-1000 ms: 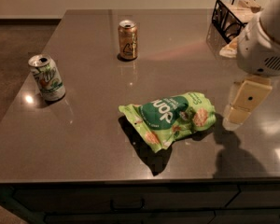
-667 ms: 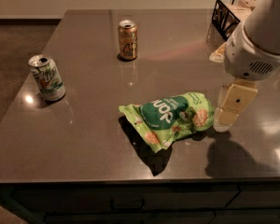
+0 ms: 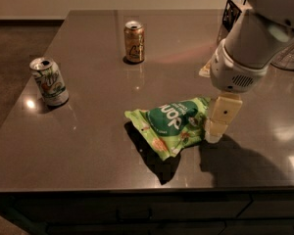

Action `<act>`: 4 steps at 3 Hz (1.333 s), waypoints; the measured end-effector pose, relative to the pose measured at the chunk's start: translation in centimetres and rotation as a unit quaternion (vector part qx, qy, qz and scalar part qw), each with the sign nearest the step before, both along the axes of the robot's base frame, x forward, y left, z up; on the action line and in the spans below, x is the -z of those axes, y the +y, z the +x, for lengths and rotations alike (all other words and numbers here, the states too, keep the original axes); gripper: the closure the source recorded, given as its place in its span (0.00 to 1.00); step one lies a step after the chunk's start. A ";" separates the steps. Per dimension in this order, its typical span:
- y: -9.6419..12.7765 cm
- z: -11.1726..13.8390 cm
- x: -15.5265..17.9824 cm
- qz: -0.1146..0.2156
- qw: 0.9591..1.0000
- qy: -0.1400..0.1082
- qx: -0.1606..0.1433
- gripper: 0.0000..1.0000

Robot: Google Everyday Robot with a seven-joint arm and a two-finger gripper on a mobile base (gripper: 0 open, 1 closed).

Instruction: Move green rice chip bag near 7up can

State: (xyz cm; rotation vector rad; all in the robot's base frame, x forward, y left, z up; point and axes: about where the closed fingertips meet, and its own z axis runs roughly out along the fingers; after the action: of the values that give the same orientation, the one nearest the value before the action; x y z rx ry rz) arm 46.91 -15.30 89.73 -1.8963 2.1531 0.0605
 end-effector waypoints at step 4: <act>2.1 1.2 3.2 -0.033 0.998 0.057 -0.002 0.65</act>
Offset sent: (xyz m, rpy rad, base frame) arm 0.0053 0.0156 -0.0439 -0.0574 0.0945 0.0283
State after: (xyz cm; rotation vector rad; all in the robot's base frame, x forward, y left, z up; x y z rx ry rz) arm 48.13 -13.17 86.54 -1.9779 2.2525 0.1025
